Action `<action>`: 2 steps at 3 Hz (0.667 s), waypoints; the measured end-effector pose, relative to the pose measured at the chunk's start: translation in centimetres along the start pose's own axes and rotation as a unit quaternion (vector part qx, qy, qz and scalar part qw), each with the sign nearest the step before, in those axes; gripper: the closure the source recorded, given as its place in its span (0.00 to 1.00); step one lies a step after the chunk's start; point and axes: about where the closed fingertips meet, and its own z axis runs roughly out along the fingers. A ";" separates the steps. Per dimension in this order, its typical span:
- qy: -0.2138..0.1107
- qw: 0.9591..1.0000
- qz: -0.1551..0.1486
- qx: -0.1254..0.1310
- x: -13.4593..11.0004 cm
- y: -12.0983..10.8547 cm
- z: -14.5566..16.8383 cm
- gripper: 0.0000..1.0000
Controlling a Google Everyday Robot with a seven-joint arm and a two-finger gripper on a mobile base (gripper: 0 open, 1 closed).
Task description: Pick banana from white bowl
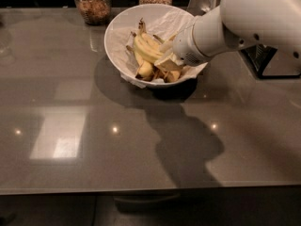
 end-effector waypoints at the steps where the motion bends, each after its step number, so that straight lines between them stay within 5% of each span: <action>1: -0.006 1.000 0.000 0.001 -0.5 0.2 -0.7 1.00; 2: -0.017 1.000 0.000 0.001 -1.2 0.1 -1.9 1.00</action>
Offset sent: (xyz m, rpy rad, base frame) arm -0.0160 -0.0050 0.0312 0.0529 -0.0196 0.0196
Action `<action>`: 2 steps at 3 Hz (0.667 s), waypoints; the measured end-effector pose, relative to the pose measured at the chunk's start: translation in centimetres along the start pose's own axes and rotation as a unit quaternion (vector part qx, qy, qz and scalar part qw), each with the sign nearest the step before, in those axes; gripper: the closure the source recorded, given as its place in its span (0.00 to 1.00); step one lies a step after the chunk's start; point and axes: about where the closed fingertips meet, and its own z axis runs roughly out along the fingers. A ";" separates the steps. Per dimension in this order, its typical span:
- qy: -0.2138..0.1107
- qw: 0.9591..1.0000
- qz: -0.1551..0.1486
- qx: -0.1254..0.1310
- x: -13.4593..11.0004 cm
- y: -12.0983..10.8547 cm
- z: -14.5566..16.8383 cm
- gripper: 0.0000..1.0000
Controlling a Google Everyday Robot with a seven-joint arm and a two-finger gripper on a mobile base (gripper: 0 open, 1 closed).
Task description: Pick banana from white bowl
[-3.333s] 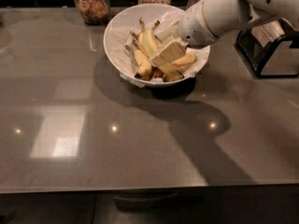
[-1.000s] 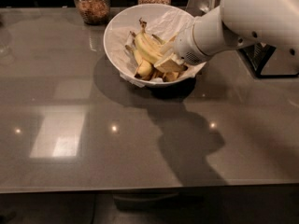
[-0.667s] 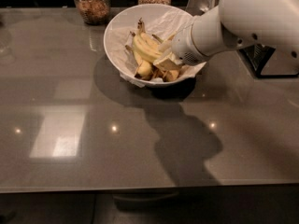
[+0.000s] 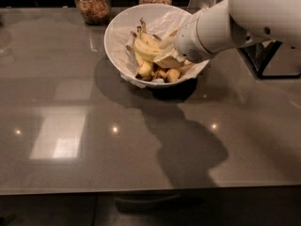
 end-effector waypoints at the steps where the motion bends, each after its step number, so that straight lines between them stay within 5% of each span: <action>1: -0.010 1.000 0.003 0.004 -0.3 -0.1 -1.5 1.00; 2: -0.021 1.000 0.004 0.013 -0.3 -0.3 -3.4 1.00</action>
Offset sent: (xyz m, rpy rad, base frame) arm -0.0231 -0.0348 0.0379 0.0691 -0.0478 -0.0174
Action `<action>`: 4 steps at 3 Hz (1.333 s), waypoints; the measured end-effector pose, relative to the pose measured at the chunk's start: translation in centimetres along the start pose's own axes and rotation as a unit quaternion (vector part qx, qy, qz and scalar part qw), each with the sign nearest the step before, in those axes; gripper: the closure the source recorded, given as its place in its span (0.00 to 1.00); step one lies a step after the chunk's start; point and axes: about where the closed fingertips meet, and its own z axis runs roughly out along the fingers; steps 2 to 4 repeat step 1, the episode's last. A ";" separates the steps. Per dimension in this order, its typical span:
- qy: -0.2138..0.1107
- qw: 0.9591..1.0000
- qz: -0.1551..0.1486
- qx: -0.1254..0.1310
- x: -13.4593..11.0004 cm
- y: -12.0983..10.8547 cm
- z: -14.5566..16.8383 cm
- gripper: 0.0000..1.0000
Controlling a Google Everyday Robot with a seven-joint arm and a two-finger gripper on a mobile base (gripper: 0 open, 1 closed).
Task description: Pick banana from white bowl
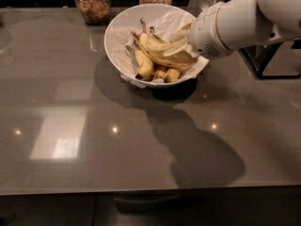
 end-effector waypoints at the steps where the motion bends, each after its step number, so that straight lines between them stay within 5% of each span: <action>1: -0.022 1.000 0.004 0.002 0.2 -0.2 -1.8 1.00; 4: -0.022 1.000 0.004 0.002 0.2 -0.2 -1.8 1.00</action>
Offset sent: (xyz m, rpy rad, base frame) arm 0.0000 0.0000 0.0000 0.0000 0.0000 0.0000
